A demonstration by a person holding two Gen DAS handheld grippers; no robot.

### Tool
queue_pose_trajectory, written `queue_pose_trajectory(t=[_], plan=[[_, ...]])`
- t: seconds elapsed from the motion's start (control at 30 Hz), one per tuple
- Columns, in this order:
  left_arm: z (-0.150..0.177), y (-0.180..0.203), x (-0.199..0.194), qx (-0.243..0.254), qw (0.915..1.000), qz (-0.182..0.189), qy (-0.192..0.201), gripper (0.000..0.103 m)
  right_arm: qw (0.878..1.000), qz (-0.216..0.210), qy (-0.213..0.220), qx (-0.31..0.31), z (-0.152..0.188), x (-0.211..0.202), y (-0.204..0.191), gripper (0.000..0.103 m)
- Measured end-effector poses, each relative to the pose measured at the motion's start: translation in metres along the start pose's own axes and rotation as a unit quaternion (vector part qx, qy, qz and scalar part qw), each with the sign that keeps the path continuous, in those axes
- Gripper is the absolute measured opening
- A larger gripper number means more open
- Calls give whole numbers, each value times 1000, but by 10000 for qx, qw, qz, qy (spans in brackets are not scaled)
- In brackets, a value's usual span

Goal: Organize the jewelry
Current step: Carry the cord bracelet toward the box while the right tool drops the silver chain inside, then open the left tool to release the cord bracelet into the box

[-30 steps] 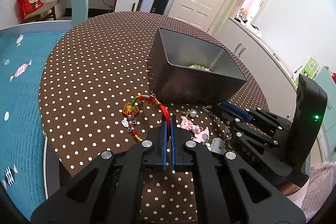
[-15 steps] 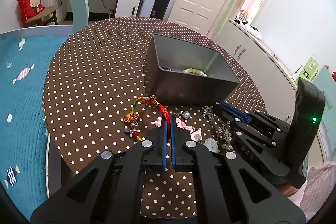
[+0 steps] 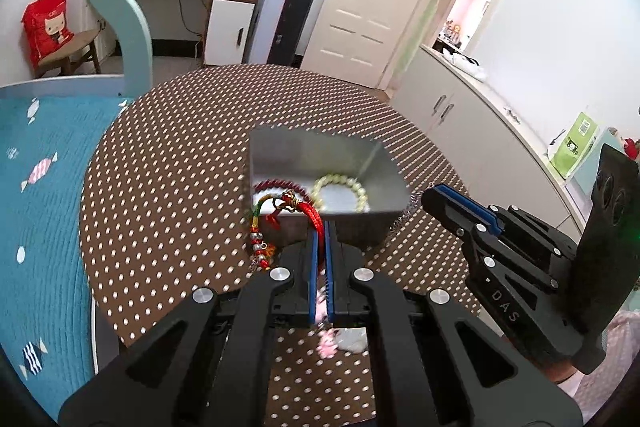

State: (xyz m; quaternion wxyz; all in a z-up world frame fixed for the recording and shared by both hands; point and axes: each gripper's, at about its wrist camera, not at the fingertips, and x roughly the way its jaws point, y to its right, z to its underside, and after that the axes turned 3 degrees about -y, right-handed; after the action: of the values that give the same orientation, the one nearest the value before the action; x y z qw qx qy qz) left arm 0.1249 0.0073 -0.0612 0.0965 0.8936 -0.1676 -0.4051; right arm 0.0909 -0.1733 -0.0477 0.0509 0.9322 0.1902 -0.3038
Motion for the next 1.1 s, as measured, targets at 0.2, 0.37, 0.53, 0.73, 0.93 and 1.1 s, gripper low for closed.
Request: queue_pose_trajectory(t=[0.2, 0.37, 0.53, 0.73, 0.93, 1.1], plan=[[-30, 18, -13, 154, 9996, 95, 215, 3, 9998, -37, 194, 4, -26, -9, 8, 9], [-53, 21, -16, 152, 9993, 123, 334, 3, 9998, -68, 211, 24, -42, -5, 12, 9], [-73, 22, -11, 106, 9992, 217, 328, 3, 9997, -166, 173, 30, -52, 6, 17, 9], [-88, 19, 10, -7, 9995, 297, 125, 3, 9997, -237, -6, 68, -57, 24, 21, 9], [-87, 11, 32, -110, 9995, 279, -129, 3, 9989, -254, -254, 290, -57, 43, 27, 14], [-87, 12, 43, -116, 9993, 276, -220, 4, 9982, -120, -361, 471, -55, 47, 36, 26]])
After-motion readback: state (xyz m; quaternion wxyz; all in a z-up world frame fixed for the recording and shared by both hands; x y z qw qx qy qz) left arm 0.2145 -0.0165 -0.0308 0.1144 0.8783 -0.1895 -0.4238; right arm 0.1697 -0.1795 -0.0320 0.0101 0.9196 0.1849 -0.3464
